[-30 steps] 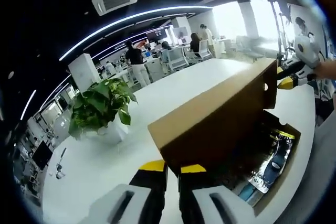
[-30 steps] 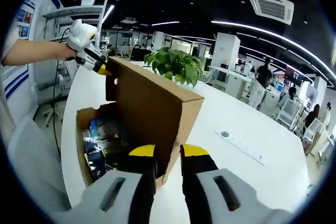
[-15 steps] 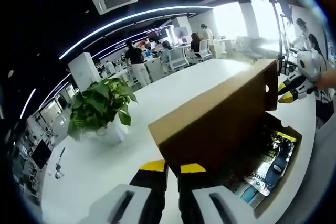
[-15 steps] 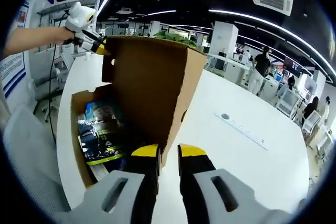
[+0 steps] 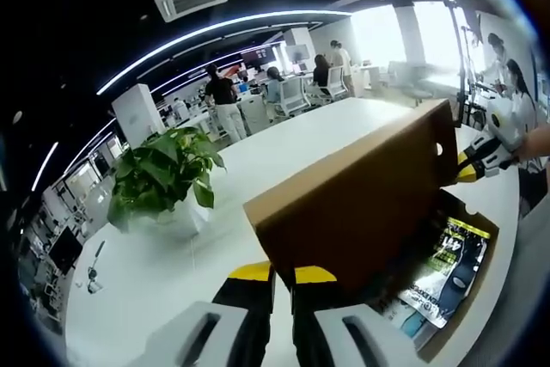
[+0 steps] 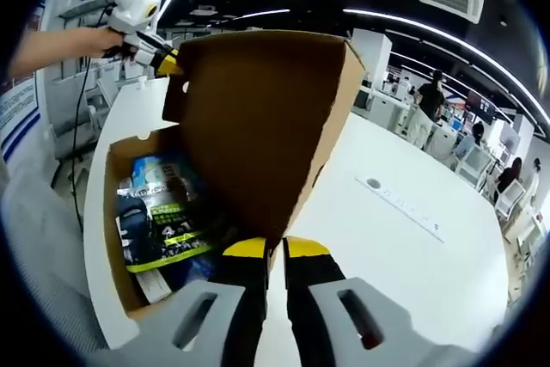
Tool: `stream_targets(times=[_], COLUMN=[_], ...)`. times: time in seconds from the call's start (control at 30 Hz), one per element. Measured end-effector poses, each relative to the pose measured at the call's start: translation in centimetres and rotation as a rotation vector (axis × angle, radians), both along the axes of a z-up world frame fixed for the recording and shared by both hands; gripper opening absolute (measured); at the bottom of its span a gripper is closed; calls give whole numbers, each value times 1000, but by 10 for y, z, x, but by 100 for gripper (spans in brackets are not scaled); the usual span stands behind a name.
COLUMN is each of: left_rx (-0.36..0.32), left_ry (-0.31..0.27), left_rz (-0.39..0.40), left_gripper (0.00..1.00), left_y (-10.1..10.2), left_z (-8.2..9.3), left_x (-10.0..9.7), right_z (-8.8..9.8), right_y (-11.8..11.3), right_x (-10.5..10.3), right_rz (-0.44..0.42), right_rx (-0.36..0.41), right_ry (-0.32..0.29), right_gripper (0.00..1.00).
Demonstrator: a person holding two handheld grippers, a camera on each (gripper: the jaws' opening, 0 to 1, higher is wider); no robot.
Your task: Operate the shoe box by opening the lid, removing the specified soft item, and placing it in the target area until the item is outside and the box remains undamaged.
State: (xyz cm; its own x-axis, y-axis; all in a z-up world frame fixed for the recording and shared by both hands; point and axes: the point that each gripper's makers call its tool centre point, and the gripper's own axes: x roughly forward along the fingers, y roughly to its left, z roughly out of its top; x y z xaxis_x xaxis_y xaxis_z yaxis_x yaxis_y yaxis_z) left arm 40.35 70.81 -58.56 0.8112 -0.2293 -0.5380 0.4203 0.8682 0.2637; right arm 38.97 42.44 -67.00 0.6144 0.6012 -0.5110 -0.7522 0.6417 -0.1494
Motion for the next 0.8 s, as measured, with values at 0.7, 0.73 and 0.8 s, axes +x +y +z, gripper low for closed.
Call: stream_targets(times=[0.7,0.73,0.8], left_rx=[-7,-7,-15], left_ry=[23,26,33], left_rz=[51,54,63], left_gripper=[10,10,10], left_y=[9,10,12], left_z=[-22,-24,-28], left_x=[11,9,6], right_z=[2,2,2], right_y=[-1,-1,-1], right_x=[16,17,20], right_rz=[-52,-52,-49], right_rx=[29,28,23], right_ry=[3,4,2], right_gripper=[2,2,2])
